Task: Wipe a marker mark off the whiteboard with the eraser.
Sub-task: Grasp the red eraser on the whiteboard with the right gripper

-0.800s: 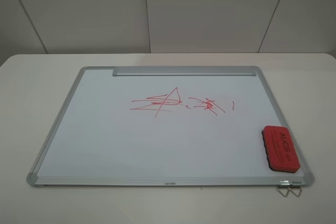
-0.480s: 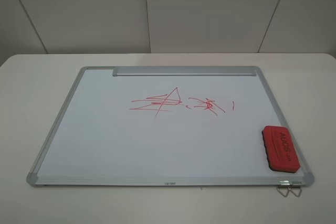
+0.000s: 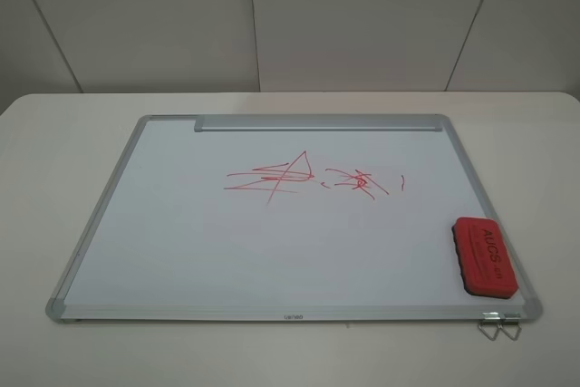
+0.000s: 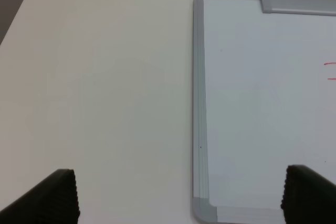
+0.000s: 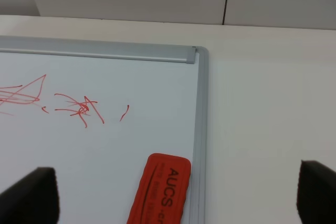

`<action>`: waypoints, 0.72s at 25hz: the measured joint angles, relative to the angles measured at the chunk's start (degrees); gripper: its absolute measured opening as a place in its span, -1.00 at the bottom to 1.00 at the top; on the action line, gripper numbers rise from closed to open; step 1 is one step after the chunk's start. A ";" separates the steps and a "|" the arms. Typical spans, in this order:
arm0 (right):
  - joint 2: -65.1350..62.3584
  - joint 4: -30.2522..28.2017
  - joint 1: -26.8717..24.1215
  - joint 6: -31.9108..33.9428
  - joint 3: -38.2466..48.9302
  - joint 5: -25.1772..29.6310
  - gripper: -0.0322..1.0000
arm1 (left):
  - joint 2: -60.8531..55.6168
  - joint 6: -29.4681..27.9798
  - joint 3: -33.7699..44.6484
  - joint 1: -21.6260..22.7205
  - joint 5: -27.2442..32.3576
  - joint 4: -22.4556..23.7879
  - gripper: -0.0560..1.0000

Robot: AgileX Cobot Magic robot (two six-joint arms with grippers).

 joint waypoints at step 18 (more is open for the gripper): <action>3.41 0.00 0.00 0.00 0.00 0.00 0.66 | 0.00 0.00 0.00 0.00 0.00 0.00 0.57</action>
